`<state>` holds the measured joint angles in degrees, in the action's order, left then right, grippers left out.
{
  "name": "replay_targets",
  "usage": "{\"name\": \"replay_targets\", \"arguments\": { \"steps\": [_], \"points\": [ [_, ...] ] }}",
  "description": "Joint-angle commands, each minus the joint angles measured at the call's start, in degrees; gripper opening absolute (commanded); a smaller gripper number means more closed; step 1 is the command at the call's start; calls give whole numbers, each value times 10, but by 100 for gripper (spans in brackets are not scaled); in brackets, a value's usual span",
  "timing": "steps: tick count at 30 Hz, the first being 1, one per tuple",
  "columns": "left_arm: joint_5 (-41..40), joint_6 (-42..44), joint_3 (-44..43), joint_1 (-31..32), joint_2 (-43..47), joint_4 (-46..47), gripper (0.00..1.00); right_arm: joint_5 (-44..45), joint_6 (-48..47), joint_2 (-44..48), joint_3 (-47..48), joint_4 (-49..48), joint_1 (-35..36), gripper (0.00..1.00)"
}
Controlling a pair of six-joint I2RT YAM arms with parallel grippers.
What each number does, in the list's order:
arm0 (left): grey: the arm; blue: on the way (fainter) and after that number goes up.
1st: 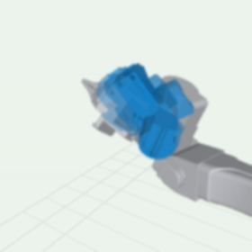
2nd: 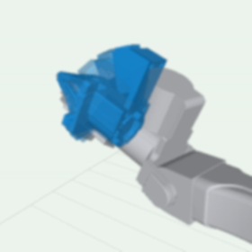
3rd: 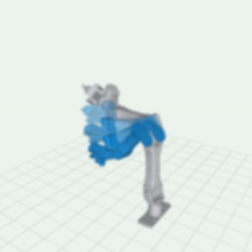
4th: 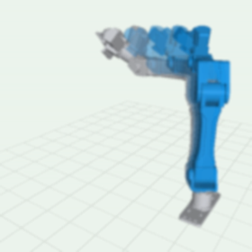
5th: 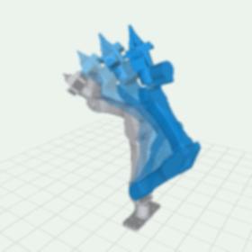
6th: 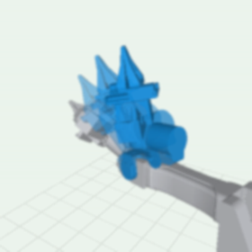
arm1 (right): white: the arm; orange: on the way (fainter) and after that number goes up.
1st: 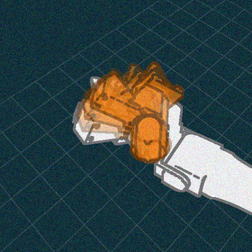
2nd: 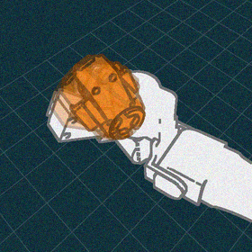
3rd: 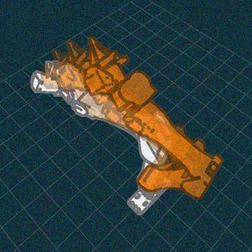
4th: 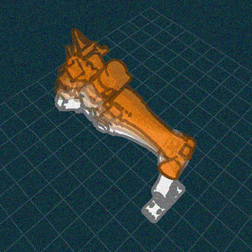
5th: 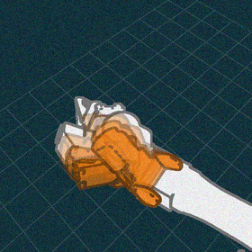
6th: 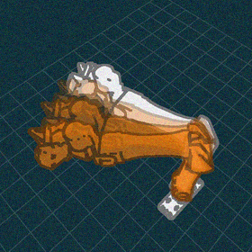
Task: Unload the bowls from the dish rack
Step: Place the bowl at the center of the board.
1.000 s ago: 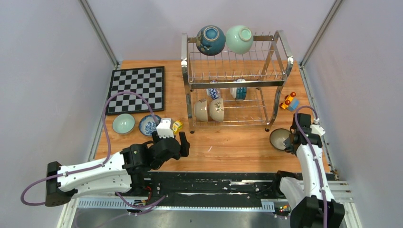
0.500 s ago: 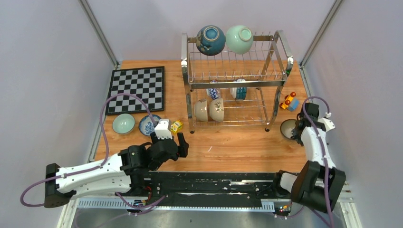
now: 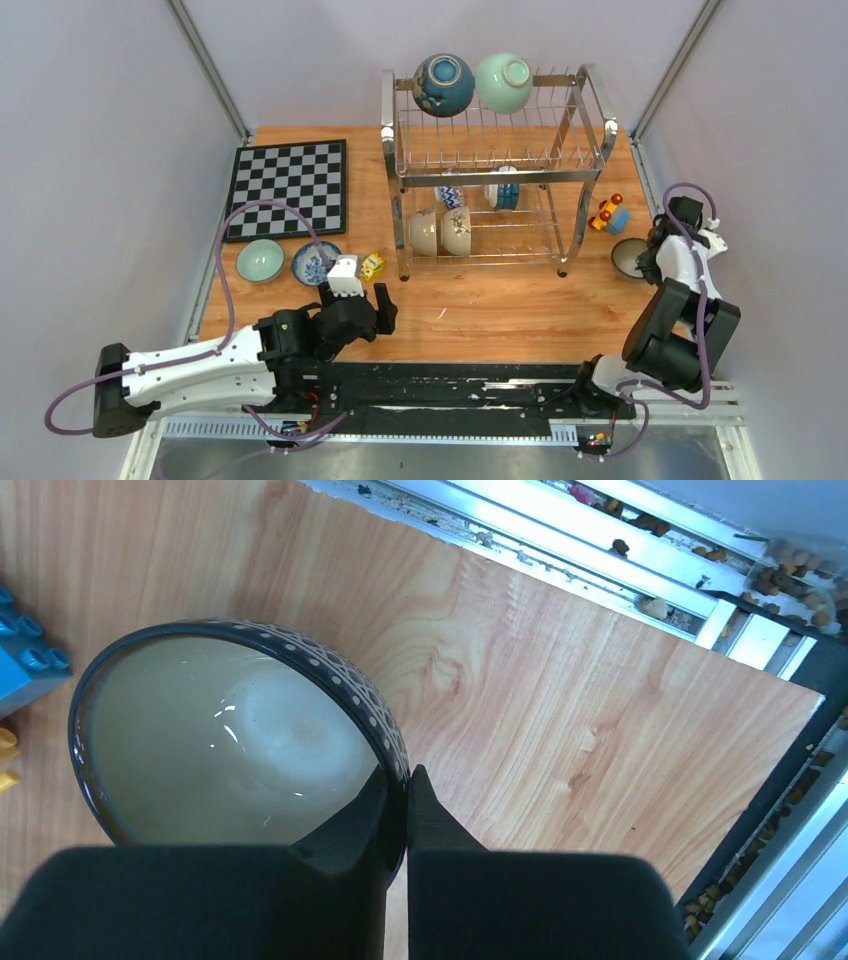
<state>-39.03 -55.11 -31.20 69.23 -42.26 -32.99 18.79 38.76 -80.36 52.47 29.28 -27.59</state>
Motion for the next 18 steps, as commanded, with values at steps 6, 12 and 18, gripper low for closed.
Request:
{"name": "replay_targets", "arguments": {
  "steps": [6,12,18],
  "points": [
    [-15,0,6,3,-11,22,93,-79,-32,-55,31,-23,-19,0],
    [-24,-7,12,3,-1,11,93,-77,-35,-65,27,-23,-19,2],
    [-24,-9,14,3,4,12,93,-84,-44,-64,15,-22,-19,33]
  ]
}}
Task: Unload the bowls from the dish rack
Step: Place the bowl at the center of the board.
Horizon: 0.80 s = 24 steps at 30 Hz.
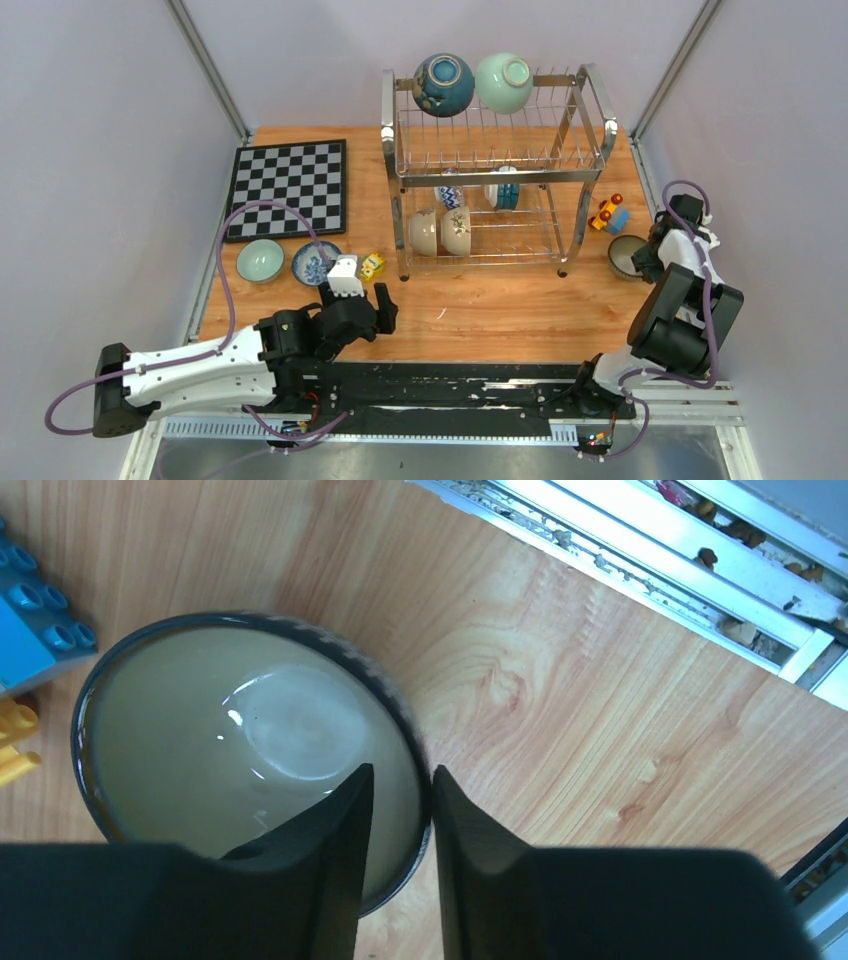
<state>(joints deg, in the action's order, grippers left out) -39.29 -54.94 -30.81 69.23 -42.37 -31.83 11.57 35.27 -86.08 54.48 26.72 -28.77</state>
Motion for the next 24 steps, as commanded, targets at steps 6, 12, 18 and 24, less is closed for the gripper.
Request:
{"name": "replay_targets", "arguments": {
  "steps": [6,12,18,24],
  "points": [
    [-31,-12,6,3,9,-16,93,-8,-12,6,-10,9,-7,48],
    [-40,-8,4,3,25,-30,93,-20,-31,36,4,35,-5,64],
    [-65,12,-21,3,46,-46,98,-29,-19,116,45,48,33,69],
    [-98,20,-46,3,85,-82,100,24,-24,186,103,71,118,69]
  ]
}}
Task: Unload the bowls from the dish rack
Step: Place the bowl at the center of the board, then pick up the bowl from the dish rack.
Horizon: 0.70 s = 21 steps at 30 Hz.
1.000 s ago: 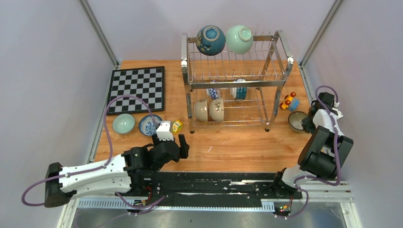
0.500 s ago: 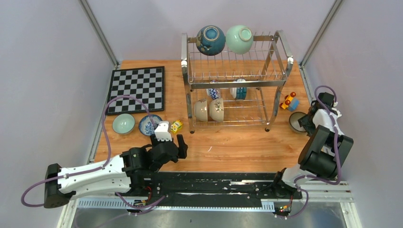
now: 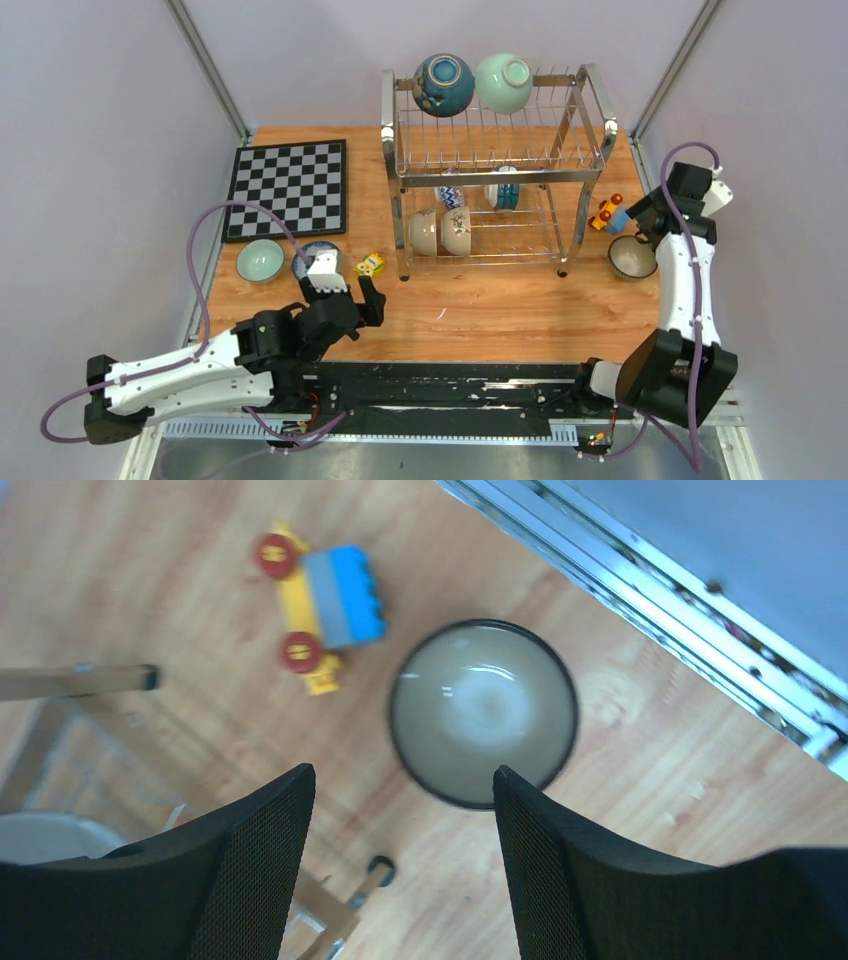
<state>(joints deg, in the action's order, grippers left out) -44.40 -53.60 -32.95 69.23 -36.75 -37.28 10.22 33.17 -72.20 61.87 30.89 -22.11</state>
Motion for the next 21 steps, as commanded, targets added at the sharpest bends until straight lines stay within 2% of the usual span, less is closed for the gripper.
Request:
{"name": "replay_targets", "arguments": {
  "steps": [1,5,8,13,17,21],
  "points": [
    [-51,7,-25,3,37,-32,100,44,-3,68,23,33,62,69],
    [-68,6,-28,3,68,-53,98,41,4,180,-56,34,82,67],
    [-79,6,-26,3,87,-61,97,54,-17,281,-113,42,132,66],
    [-103,18,-26,3,96,-67,97,26,-43,421,-171,80,210,61],
    [-113,36,-26,3,83,-49,97,-77,-51,510,-219,73,276,56],
    [-106,58,-26,3,63,-25,97,-184,-56,538,-273,28,321,56]
  ]
}}
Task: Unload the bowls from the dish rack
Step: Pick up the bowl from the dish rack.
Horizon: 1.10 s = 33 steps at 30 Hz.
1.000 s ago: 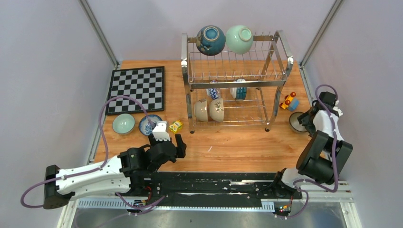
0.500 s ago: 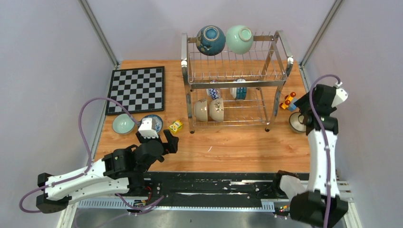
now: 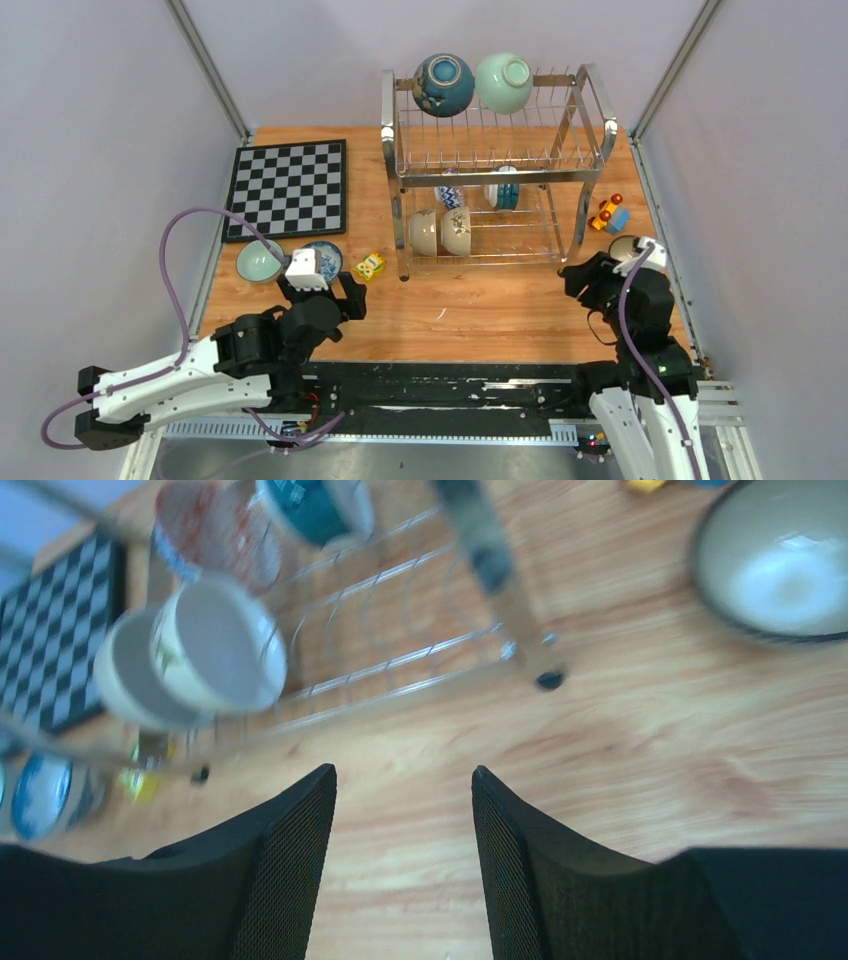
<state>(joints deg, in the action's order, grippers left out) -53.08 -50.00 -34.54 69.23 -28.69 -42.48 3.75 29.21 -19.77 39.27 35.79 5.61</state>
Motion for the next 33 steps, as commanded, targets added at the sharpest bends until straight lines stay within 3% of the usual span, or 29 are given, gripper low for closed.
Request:
{"name": "replay_targets", "arguments": {
  "steps": [1,6,12,18,21,33],
  "points": [
    [-17,22,-11,3,-24,30,97,-128,-18,11,-56,-39,58,56],
    [-17,15,-19,3,-52,28,97,-118,-24,-33,-94,-143,182,59],
    [-21,11,-8,3,-55,39,98,35,-69,-188,-85,-284,346,60],
    [-5,62,16,3,-15,92,99,28,-46,-268,-148,-545,339,66],
    [-2,80,31,3,10,108,100,-39,-35,-322,-118,-563,314,68],
    [1,90,40,3,29,110,100,-217,119,-491,-152,-852,202,64]
  ]
}}
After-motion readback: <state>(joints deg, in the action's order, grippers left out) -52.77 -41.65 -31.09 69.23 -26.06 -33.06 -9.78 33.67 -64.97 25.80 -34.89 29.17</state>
